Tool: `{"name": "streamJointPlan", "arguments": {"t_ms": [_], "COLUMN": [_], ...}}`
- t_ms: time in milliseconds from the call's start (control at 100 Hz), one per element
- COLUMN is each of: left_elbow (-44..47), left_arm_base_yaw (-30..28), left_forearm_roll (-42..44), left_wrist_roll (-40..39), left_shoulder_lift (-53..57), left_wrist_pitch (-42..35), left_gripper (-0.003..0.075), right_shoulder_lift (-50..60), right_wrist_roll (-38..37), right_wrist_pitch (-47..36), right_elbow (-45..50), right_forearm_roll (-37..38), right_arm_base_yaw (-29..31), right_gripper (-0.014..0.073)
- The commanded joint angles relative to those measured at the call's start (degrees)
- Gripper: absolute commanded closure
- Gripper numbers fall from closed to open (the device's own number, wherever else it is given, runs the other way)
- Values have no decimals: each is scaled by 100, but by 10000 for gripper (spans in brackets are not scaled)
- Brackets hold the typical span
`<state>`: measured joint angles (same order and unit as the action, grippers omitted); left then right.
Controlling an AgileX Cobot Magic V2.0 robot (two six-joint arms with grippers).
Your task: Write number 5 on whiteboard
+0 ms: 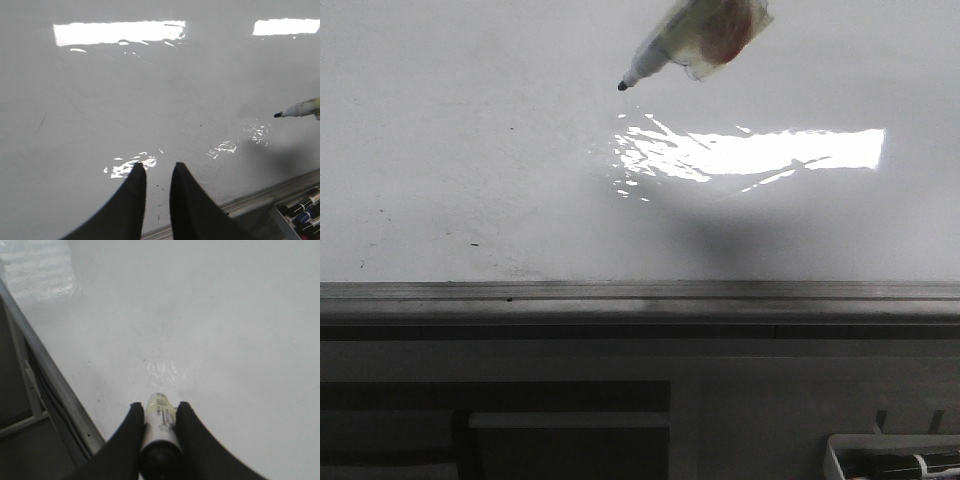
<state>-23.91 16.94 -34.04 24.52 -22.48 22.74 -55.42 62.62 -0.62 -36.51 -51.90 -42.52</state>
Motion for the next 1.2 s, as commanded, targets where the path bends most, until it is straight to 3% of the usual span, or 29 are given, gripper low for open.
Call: {"name": "streamJointPlan", "arguments": {"t_ms": [0,570,820,1060,1190], "left_elbow": [-138,-138,-138,-138,-138], "left_arm_base_yaw": [-23,-23,-23,-23,-23], "left_forearm_roll": [-246,-259,-259,-297,-297], "left_wrist_roll": [-42,-42,-42,-42,-42], "left_shoulder_lift": [-29,-29,-29,-29,-29], "left_wrist_pitch": [-398,-170,-133,-74,-74], "left_gripper": [740,741,741,741,741], "right_shoulder_lift": [-161,-889,-1153,-1151,-1151], "right_wrist_roll": [30,30,30,30,30], "right_wrist_pitch": [-600,-1073,-1062,-403,-634], "right_elbow": [-334,-554,-554,-532,-477], "right_forearm_roll": [14,207,158,-2,-14], "right_arm_base_yaw": [-1,-1,-1,-51,-278], "right_gripper": [634,634,634,634,634]}}
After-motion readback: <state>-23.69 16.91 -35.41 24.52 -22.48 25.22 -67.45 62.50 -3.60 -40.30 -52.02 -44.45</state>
